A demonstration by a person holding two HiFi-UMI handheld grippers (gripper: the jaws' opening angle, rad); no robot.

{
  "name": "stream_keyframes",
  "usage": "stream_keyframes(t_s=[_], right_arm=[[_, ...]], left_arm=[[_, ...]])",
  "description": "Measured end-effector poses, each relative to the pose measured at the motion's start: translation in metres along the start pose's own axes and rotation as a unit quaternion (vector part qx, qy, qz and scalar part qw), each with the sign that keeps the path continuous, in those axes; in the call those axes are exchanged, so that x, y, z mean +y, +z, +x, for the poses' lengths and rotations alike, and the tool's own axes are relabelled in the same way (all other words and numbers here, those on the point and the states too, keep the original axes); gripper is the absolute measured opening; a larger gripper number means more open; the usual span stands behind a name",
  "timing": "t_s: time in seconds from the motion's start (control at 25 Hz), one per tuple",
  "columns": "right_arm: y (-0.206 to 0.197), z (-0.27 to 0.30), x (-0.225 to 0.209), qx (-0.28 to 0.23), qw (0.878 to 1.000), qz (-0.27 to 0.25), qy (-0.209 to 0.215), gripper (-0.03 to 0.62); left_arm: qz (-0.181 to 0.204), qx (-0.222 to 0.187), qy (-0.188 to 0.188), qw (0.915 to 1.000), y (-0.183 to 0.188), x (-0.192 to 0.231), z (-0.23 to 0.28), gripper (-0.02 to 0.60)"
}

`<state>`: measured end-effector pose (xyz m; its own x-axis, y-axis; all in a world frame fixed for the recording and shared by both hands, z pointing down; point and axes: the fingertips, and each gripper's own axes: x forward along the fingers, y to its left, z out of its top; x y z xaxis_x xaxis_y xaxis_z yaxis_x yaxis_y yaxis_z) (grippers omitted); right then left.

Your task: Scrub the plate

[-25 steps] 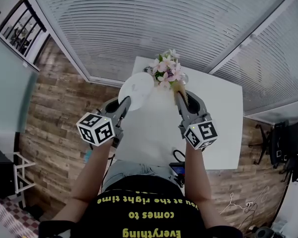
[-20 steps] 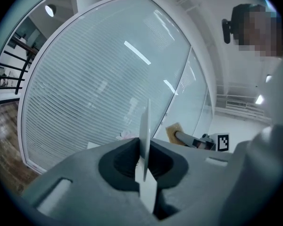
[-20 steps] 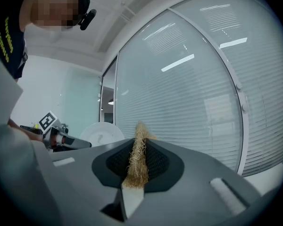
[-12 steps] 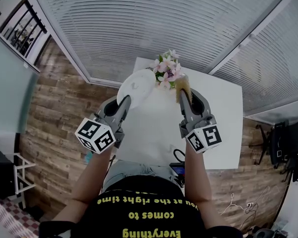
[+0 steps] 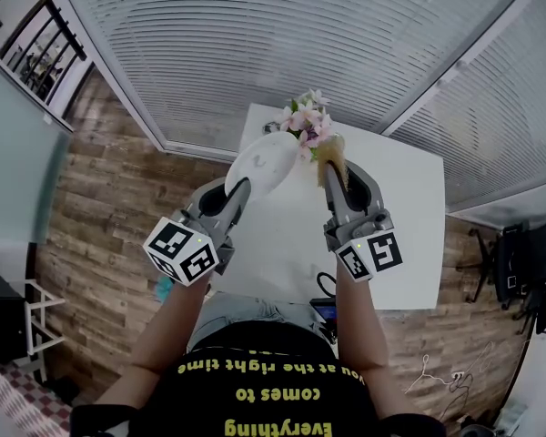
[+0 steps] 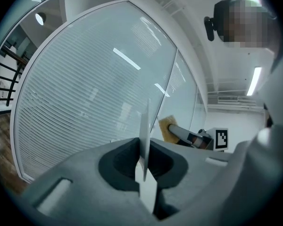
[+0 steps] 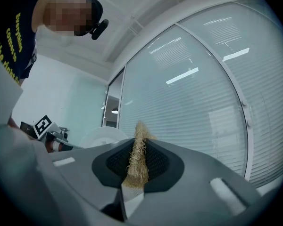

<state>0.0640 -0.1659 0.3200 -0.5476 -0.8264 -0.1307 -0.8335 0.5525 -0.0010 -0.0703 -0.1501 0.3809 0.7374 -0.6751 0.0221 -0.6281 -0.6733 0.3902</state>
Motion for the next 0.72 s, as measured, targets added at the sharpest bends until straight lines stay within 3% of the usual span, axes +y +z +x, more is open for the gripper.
stream_keyframes(t_s=[0.72], right_arm=[[0.006,0.013,0.020,-0.012,1.000,-0.009,0.015,0.044]], left_arm=[[-0.011,0.026,-0.021,0.9994,-0.010,-0.010,0.007,0.020]])
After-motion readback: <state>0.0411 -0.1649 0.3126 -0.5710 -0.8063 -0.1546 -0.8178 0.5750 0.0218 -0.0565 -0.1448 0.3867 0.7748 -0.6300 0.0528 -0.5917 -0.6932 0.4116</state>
